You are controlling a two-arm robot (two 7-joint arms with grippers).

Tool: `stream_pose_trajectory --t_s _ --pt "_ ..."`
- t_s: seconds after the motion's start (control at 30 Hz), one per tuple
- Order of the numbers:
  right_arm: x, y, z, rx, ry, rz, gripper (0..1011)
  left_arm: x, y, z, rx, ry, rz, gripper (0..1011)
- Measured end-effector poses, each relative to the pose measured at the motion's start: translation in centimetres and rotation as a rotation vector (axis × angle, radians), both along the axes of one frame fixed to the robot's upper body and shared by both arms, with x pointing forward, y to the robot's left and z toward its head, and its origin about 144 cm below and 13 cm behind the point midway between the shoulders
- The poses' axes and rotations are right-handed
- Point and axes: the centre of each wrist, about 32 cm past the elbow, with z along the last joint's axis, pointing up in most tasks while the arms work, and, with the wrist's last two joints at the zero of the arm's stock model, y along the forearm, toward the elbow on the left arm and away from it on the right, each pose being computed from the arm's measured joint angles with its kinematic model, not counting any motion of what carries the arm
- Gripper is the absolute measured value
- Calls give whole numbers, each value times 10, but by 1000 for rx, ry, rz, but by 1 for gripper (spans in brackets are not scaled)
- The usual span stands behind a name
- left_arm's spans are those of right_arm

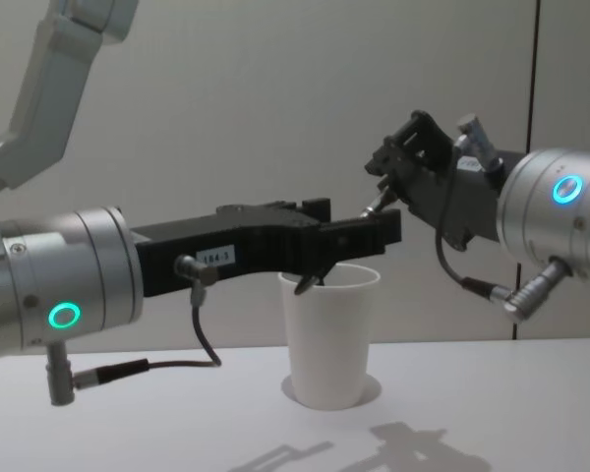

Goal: Place the pen into the pen holder.

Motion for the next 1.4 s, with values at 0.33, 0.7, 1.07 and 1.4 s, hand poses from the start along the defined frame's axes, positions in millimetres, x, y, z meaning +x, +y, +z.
stream_pose_trajectory --t_s 0.33,0.7,1.07,1.4 --pt "0 0 0 -1 -9 0 126 0 0 0 0 0 0 1001" --pt "-1 -5 -1 -24 -61 -26 126 0 0 0 0 0 0 1001" --pt "-2 -14 0 -40 -98 -64 126 0 0 0 0 0 0 1001" --pt "-1 -24 1 -53 -126 -99 126 0 0 0 0 0 0 1001"
